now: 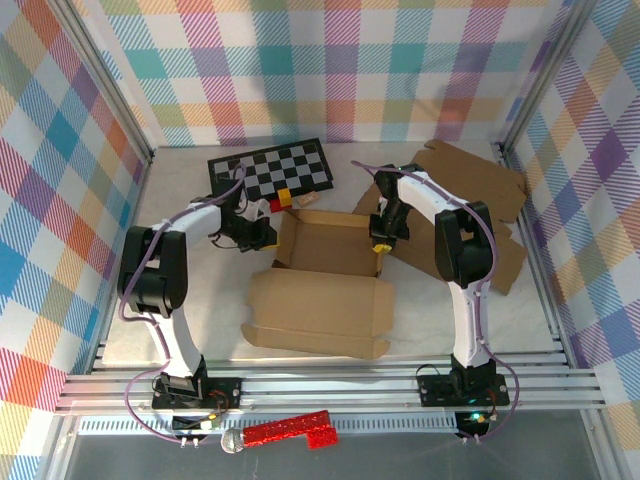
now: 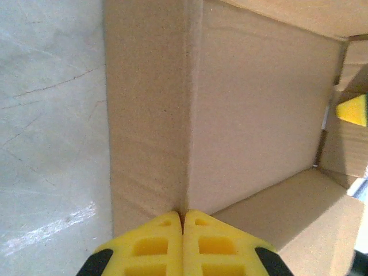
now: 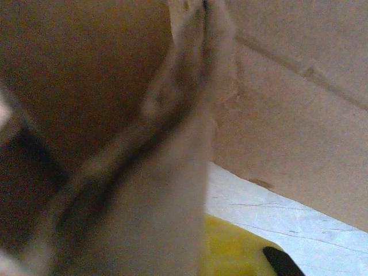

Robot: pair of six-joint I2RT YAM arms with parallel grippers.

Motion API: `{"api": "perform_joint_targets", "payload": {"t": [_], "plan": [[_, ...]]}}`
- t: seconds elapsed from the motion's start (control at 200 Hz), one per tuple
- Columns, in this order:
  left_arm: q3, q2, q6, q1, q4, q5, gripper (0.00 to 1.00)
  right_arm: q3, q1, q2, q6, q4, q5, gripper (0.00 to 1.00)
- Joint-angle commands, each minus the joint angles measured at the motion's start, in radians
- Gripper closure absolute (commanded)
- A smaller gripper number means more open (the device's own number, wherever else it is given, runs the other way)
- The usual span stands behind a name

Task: Fold the paper box

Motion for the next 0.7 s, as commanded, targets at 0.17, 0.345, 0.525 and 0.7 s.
{"api": "perform_joint_targets", "payload": {"t": [0.17,0.345,0.525,0.7], "plan": [[0.011,-0.03,0.015,-0.119,-0.145,-0.483,1.0,0.057,0.024,0.015,-0.004,-0.019,-0.029,1.0],[0.028,-0.039,-0.002,-0.159,-0.182,-0.648,1.0,0.062,0.028,0.018,-0.008,-0.028,-0.021,1.0],[0.06,-0.032,0.023,-0.205,-0.215,-0.777,1.0,0.06,0.03,0.013,-0.007,-0.03,-0.017,1.0],[0.071,-0.035,0.031,-0.254,-0.207,-0.839,1.0,0.06,0.032,0.012,-0.007,-0.029,-0.017,1.0]]}}
